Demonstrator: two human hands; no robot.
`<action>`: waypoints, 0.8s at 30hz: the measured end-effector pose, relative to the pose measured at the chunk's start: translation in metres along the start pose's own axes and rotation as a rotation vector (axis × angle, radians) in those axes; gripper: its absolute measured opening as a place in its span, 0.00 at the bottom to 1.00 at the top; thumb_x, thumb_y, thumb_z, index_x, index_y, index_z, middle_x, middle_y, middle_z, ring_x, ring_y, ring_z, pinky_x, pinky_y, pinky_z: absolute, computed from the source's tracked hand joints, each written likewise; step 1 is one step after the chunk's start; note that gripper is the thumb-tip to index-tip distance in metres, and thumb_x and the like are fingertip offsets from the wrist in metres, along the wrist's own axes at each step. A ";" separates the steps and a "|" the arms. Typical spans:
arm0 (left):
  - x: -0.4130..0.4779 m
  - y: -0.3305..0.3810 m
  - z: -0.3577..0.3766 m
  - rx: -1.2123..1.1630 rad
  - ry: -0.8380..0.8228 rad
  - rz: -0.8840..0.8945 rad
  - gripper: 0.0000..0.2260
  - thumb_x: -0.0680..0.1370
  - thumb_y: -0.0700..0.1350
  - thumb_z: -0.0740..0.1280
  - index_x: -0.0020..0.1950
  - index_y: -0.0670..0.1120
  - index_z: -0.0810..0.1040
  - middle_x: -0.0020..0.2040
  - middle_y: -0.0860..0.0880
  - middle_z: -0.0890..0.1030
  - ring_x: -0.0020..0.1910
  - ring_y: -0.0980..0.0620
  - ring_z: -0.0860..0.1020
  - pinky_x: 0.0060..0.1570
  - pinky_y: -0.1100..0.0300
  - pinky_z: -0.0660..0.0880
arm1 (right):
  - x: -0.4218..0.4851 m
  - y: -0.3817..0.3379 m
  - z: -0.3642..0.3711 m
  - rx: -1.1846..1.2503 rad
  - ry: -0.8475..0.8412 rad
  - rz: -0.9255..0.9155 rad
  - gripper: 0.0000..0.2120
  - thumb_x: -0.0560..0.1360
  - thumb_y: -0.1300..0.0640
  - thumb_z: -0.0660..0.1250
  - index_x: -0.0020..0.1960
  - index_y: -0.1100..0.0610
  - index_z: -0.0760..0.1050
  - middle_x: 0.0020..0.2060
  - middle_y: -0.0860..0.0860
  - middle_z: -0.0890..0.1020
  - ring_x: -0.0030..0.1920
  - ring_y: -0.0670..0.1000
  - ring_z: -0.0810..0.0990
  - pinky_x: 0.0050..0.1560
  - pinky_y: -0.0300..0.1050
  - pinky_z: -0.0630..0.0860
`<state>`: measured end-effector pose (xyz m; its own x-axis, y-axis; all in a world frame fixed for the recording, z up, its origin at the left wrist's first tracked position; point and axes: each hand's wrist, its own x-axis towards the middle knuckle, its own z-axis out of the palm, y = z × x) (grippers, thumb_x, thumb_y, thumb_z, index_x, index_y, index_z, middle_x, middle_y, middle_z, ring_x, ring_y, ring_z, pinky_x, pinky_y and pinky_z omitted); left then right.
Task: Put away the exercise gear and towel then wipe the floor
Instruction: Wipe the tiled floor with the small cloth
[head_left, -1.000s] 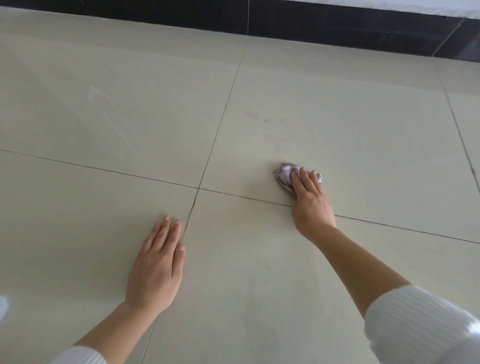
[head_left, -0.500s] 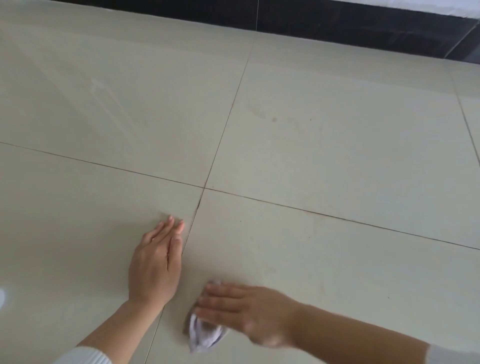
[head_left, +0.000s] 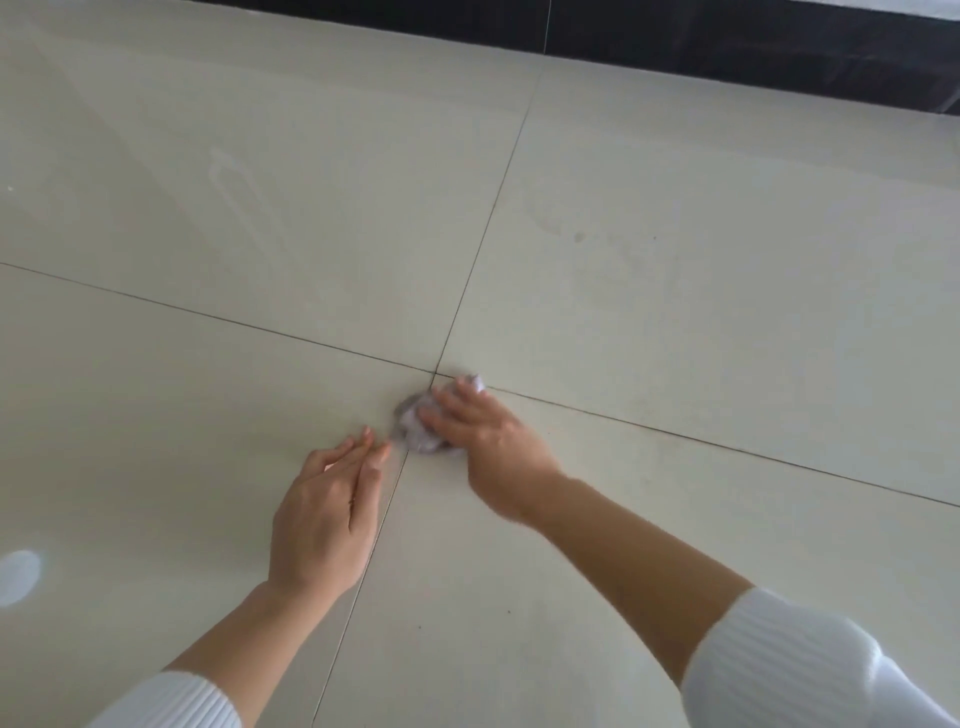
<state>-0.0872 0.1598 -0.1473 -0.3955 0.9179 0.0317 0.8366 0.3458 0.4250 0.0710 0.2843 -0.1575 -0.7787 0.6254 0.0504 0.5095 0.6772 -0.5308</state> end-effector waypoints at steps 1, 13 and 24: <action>0.000 0.001 0.000 -0.045 0.022 -0.023 0.25 0.80 0.54 0.46 0.62 0.51 0.80 0.64 0.55 0.78 0.64 0.54 0.72 0.58 0.61 0.70 | -0.016 -0.007 0.004 -0.008 -0.045 -0.083 0.33 0.66 0.75 0.57 0.69 0.58 0.72 0.69 0.55 0.72 0.72 0.61 0.65 0.73 0.52 0.60; 0.089 0.035 0.028 0.106 -0.108 0.108 0.32 0.77 0.59 0.39 0.79 0.46 0.52 0.79 0.48 0.49 0.78 0.52 0.46 0.75 0.60 0.42 | -0.047 0.096 -0.090 0.100 0.350 0.445 0.34 0.71 0.78 0.53 0.71 0.55 0.69 0.73 0.52 0.66 0.75 0.54 0.58 0.71 0.30 0.45; 0.176 0.064 0.075 0.165 0.027 0.015 0.28 0.79 0.55 0.48 0.77 0.44 0.59 0.78 0.43 0.57 0.77 0.46 0.53 0.75 0.51 0.51 | -0.045 0.262 -0.164 -0.149 0.434 1.053 0.25 0.80 0.62 0.50 0.77 0.57 0.53 0.76 0.54 0.56 0.77 0.57 0.45 0.75 0.51 0.48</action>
<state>-0.0750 0.3579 -0.1824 -0.3905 0.9185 0.0620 0.8926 0.3612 0.2700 0.2997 0.4976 -0.1602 0.2362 0.9701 -0.0564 0.8938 -0.2397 -0.3790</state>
